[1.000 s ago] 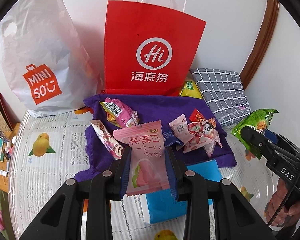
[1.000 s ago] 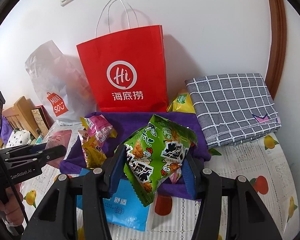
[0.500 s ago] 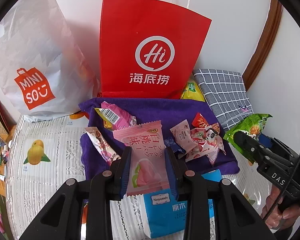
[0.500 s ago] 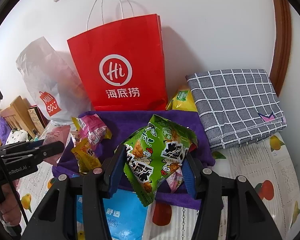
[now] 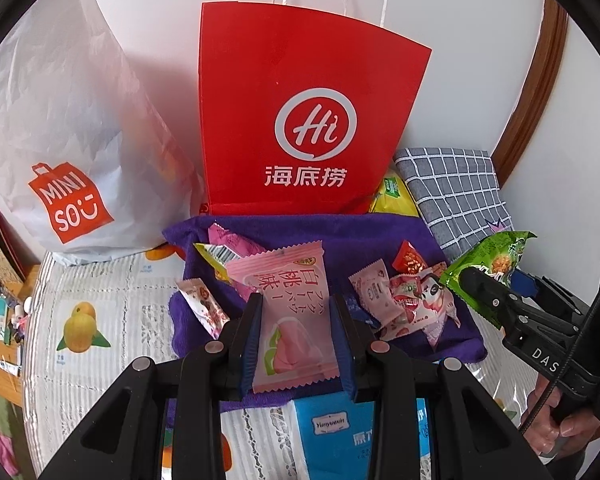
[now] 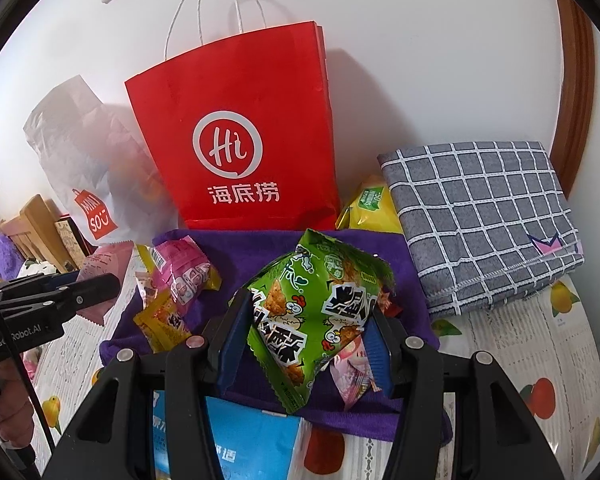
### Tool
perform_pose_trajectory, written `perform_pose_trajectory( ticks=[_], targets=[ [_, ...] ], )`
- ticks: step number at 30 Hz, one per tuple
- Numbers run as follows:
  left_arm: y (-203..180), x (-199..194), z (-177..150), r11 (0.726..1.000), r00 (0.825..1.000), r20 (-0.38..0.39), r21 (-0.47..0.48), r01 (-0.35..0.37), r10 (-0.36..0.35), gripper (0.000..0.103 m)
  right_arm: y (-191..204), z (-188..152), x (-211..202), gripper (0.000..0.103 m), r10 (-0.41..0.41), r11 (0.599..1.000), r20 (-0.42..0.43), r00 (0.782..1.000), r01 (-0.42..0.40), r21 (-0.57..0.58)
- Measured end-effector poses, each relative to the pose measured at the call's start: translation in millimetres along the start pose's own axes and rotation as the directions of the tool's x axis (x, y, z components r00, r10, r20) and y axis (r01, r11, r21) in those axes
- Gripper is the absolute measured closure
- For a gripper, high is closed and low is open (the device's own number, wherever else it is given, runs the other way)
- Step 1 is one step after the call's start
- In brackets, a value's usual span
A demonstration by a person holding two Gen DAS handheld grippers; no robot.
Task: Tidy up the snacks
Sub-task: 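Lower the peach wrapper left and green bag right onto the snack pile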
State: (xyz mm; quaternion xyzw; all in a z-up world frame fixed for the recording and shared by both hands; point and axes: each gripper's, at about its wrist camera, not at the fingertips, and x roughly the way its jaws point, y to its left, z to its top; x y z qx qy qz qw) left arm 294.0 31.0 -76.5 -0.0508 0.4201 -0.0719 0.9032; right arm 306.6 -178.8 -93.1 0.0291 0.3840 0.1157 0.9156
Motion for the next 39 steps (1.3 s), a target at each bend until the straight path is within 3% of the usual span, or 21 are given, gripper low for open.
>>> perform_pose_trajectory(
  ticks=[39],
  targets=[
    [11, 36, 23, 1.0, 1.0, -0.01, -0.015, 0.026, -0.026, 0.072, 3, 24, 36, 0.05, -0.008, 0.999, -0.017, 1.0, 0.007, -0.048]
  ],
)
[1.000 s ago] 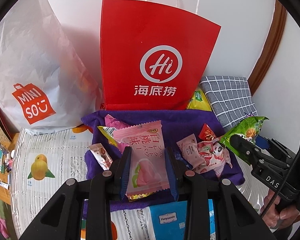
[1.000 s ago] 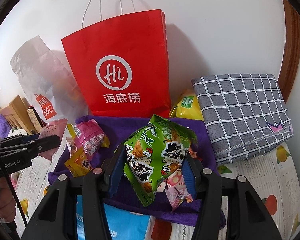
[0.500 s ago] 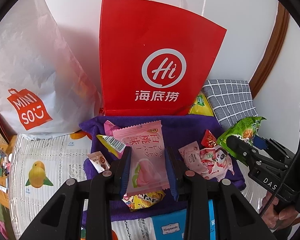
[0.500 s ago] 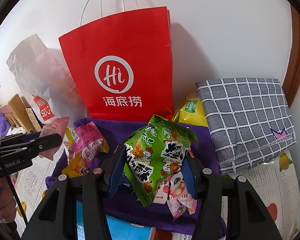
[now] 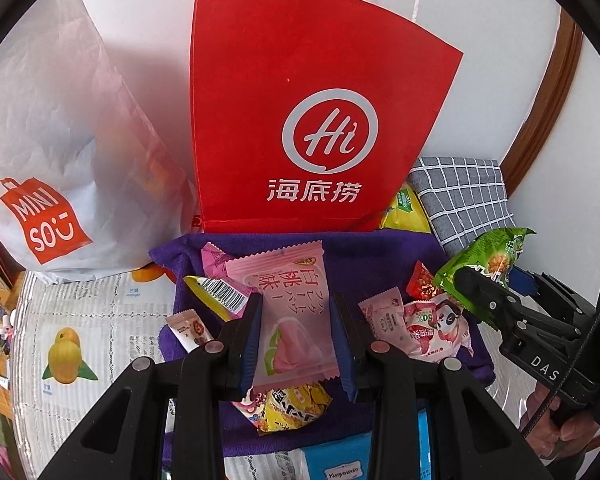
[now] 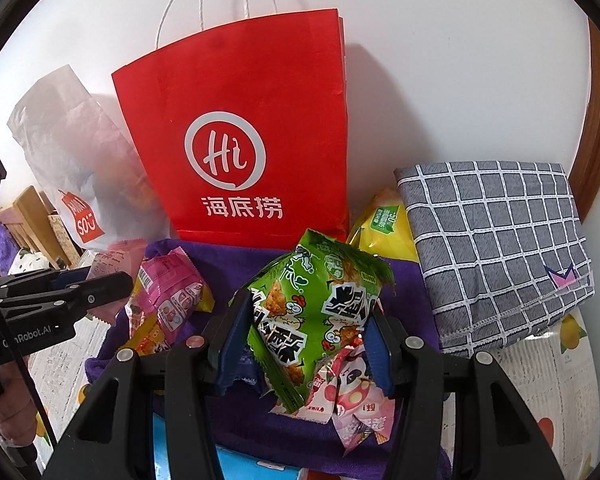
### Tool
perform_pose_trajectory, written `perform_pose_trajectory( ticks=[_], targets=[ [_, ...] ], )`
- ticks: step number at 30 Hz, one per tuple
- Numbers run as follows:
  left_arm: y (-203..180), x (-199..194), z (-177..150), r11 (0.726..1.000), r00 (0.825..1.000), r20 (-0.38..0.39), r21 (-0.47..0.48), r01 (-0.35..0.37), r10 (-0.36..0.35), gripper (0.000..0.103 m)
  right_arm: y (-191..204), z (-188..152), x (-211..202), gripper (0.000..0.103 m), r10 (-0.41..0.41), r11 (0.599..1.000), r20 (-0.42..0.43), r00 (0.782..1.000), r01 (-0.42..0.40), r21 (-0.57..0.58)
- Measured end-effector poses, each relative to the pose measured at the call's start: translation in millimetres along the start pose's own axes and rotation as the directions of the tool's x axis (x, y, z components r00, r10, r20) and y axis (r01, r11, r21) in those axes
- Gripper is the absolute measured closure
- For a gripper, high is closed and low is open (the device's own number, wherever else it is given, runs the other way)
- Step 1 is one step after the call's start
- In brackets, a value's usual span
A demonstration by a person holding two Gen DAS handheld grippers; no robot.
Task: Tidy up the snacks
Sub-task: 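Lower the peach wrapper left and green bag right onto the snack pile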
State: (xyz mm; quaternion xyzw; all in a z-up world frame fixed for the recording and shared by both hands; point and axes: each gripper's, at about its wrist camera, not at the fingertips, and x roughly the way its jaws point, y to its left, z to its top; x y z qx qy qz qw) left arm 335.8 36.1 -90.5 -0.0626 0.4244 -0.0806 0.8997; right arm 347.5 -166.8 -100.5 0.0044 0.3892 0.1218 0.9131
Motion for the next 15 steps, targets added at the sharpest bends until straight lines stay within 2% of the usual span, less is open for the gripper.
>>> perform_pose_trajectory(
  ticks=[15],
  targets=[
    [-1, 10, 3, 1.0, 1.0, -0.004, 0.007, 0.025, -0.025, 0.072, -6, -5, 15, 0.05, 0.005, 1.0, -0.029, 1.0, -0.005, 0.005]
  ],
)
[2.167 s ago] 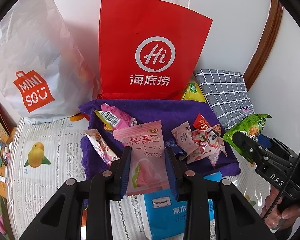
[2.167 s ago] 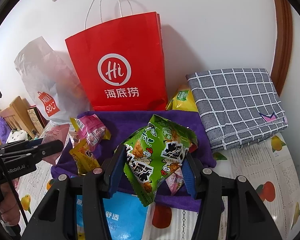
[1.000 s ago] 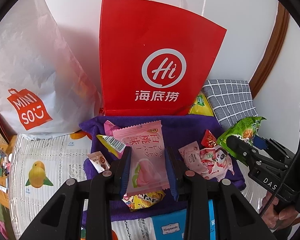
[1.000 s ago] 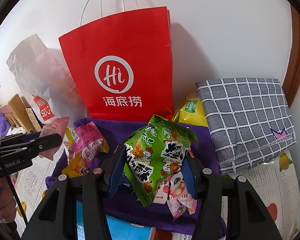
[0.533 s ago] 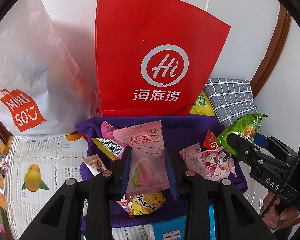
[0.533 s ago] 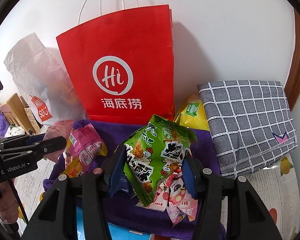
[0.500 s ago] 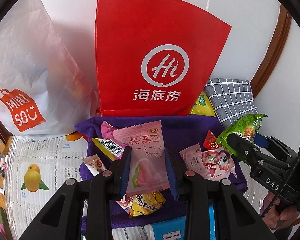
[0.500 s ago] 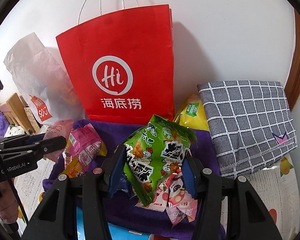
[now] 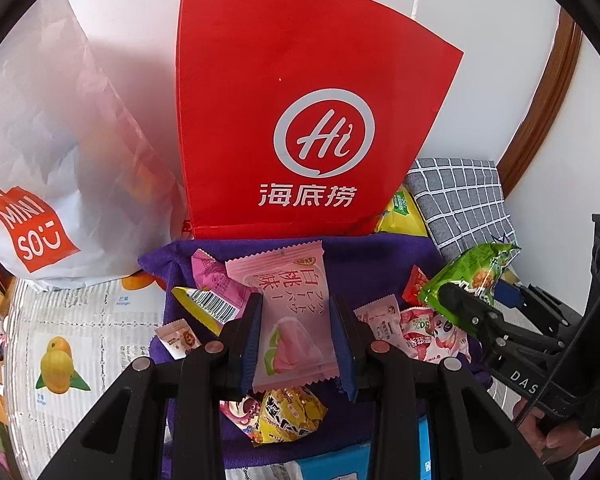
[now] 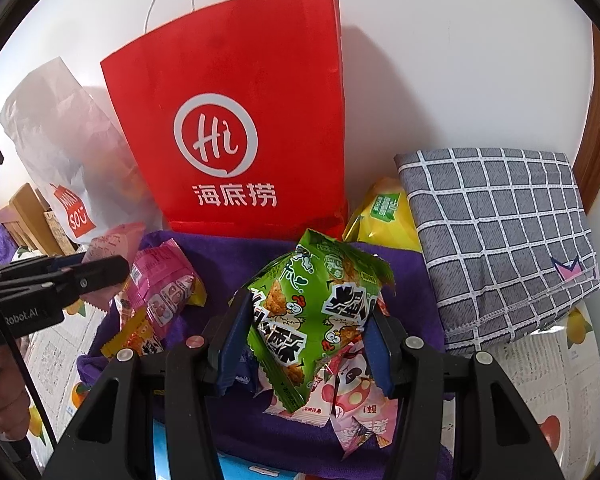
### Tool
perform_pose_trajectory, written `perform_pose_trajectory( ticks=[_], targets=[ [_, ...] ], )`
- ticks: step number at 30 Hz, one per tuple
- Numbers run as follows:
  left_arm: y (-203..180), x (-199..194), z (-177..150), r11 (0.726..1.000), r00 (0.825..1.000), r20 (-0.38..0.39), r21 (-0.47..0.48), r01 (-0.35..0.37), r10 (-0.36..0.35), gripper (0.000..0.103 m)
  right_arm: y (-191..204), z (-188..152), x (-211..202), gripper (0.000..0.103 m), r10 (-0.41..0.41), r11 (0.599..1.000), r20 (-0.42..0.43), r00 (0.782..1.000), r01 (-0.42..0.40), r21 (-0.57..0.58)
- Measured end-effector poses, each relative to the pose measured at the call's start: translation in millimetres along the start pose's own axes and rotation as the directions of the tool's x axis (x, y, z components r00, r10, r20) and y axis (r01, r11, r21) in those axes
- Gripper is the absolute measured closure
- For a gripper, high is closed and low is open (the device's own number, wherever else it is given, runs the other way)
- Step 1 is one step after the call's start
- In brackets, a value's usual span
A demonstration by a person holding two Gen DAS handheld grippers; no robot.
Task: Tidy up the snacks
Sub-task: 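Lower the peach wrapper left and green bag right onto the snack pile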
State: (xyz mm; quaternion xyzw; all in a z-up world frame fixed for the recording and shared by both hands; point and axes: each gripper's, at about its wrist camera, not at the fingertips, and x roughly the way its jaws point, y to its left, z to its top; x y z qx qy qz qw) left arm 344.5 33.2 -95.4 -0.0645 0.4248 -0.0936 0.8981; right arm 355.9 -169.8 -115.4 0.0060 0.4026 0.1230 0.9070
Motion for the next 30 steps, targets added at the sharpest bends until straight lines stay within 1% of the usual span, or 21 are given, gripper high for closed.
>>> perform_pose_trajectory(
  ticks=[11, 22, 30],
  targets=[
    [5, 21, -3, 1.0, 0.999, -0.041, -0.016, 0.005, -0.005, 0.072, -5, -6, 13, 0.05, -0.005, 1.0, -0.042, 0.999, 0.005, -0.003],
    [2, 34, -7, 1.0, 0.998, -0.064, -0.003, 0.001, -0.001, 0.072, -9, -17, 33, 0.05, -0.027, 1.0, -0.104, 0.994, 0.026, -0.016],
    [2, 46, -11, 1.0, 0.996, -0.088, -0.002, 0.005, -0.005, 0.072, -14, -22, 40, 0.05, -0.044, 0.999, -0.122, 0.991, 0.043, -0.014]
  ],
)
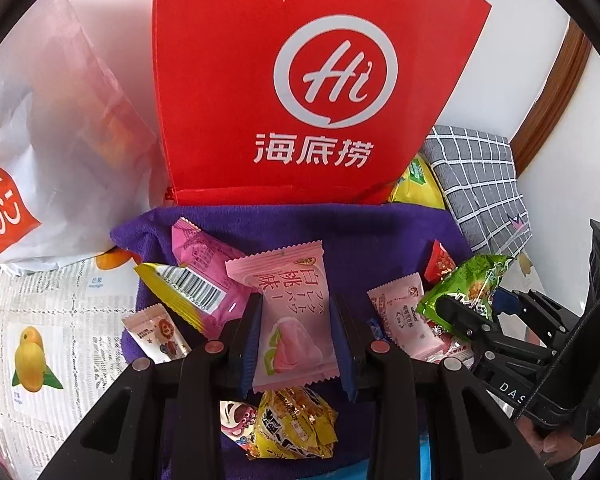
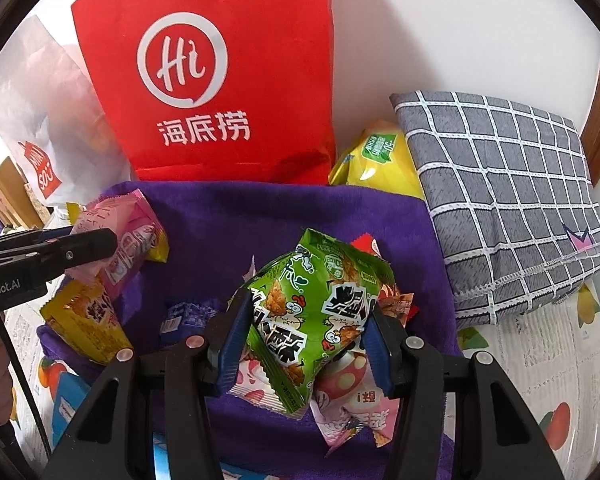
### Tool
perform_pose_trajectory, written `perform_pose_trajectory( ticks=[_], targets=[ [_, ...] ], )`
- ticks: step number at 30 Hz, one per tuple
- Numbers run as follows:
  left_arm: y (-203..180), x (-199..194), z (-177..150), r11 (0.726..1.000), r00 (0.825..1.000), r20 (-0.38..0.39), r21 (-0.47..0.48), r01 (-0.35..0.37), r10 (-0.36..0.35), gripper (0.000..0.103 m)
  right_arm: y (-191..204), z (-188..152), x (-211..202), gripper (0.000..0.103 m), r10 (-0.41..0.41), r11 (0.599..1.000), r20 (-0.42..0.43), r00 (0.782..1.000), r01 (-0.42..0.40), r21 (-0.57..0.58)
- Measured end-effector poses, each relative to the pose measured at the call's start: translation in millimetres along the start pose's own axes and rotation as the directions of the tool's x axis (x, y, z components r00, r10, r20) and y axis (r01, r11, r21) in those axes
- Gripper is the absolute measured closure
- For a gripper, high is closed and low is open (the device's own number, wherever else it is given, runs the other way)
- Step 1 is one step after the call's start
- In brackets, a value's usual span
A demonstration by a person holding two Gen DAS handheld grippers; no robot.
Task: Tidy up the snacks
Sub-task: 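Lower the peach wrapper left and green bag right onto the snack pile, then open the left tool over the towel while the right tool releases the green bag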
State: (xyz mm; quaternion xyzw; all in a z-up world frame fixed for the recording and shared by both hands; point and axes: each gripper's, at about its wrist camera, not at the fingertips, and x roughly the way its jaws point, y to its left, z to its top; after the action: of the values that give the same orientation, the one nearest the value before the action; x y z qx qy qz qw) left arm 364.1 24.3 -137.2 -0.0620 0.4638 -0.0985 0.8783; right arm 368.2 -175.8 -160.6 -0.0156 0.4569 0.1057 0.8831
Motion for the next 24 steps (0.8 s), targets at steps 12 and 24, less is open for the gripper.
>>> perform_pose_trajectory(
  ticks=[12, 24],
  targets=[
    [-3, 11, -6, 1.0, 1.0, -0.021, 0.021, -0.019, 0.02, 0.072, -1, 1, 2, 0.049, 0.006, 1.0, -0.002, 1.0, -0.006, 0.0],
    [-11, 19, -7, 0.998, 0.998, -0.03, 0.045, -0.045, 0.046, 0.071, 0, 3, 2, 0.04, 0.0, 1.0, -0.007, 1.0, 0.0, -0.01]
  ],
)
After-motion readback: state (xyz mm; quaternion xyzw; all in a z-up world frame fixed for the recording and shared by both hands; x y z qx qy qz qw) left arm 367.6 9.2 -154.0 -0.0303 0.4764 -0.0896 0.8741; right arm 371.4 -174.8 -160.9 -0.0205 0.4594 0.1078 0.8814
